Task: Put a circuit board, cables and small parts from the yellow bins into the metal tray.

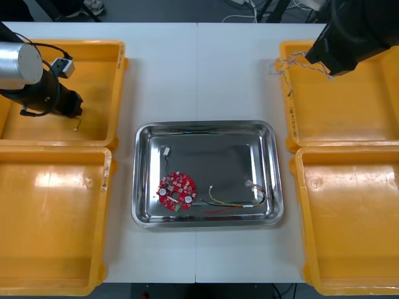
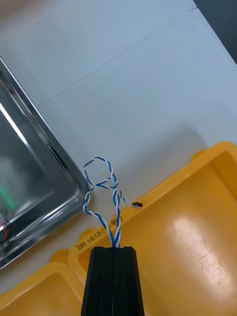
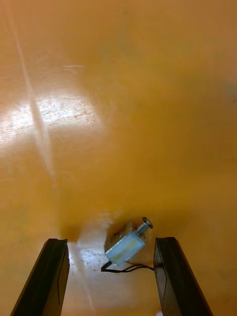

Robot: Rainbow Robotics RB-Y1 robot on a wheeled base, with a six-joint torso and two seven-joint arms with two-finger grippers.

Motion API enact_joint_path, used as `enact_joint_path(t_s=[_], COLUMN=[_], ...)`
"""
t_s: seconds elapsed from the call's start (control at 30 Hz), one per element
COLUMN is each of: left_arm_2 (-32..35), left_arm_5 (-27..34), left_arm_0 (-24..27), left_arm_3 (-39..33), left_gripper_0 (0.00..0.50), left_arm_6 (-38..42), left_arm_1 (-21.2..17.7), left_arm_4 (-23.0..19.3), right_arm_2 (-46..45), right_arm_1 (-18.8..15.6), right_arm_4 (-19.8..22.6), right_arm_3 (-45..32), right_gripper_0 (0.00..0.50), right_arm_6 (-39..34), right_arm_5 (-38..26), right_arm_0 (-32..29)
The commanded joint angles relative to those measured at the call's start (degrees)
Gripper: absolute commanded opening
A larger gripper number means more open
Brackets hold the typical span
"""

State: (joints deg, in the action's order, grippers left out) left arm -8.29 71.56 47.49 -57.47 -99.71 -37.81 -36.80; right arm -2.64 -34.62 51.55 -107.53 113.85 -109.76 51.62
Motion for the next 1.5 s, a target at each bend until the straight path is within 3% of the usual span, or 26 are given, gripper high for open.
enact_joint_path(t_s=[0.03, 0.47, 0.5, 0.53, 0.57, 0.6, 0.9, 1.2, 1.5], left_arm_2=[-0.4, -1.1, -1.5, -2.0, -2.3, -2.7, -3.5, -3.0, 2.1], left_arm_5=[-2.7, -2.7, -2.9, -3.2, -3.4, -3.5, -3.9, -1.5, 10.1], left_arm_0=[3.0, 3.0, 3.0, 3.0, 3.0, 3.0, 3.0, 3.0, 3.0], left_arm_3=[1.0, 1.0, 1.0, 1.0, 1.0, 1.0, 1.0, 0.6, -7.0], left_gripper_0=[0.500, 0.500, 0.420, 0.286, 0.190, 0.003, 0.000, 0.000, 0.000], left_arm_6=[-6.7, -6.6, -6.5, -6.3, -6.1, -5.8, -4.4, -4.4, -2.9], left_arm_1=[-1.4, -1.4, -1.4, -1.4, -1.4, -1.4, -1.4, -1.9, -3.1], left_arm_4=[-0.5, -2.3, -2.5, -2.6, -2.6, -2.7, -3.4, -3.7, -1.9], right_arm_2=[5.0, 7.9, 8.2, 8.6, 8.8, 9.1, 9.8, 11.3, 15.3], right_arm_1=[-0.4, 1.9, 1.9, 1.9, 1.9, 2.0, 5.8, 7.2, 7.5], right_arm_4=[1.7, 3.3, 3.3, 3.2, 3.1, 2.9, -1.5, -4.7, -9.9], right_arm_3=[-5.3, -6.6, -6.7, -6.8, -7.0, -7.3, -9.5, -9.5, -9.6], right_gripper_0=[0.000, 0.000, 0.000, 0.000, 0.000, 0.000, 0.000, 0.000, 0.000], right_arm_6=[-7.5, -7.9, -7.7, -7.7, -7.7, -7.6, -7.1, -6.4, -5.2], right_arm_5=[-0.2, -0.2, -0.2, -0.2, -0.2, -0.2, -0.2, -0.2, -0.2], right_arm_0=[0.1, -2.5, -2.9, -3.3, -3.5, -3.9, -6.6, -8.6, -11.0])
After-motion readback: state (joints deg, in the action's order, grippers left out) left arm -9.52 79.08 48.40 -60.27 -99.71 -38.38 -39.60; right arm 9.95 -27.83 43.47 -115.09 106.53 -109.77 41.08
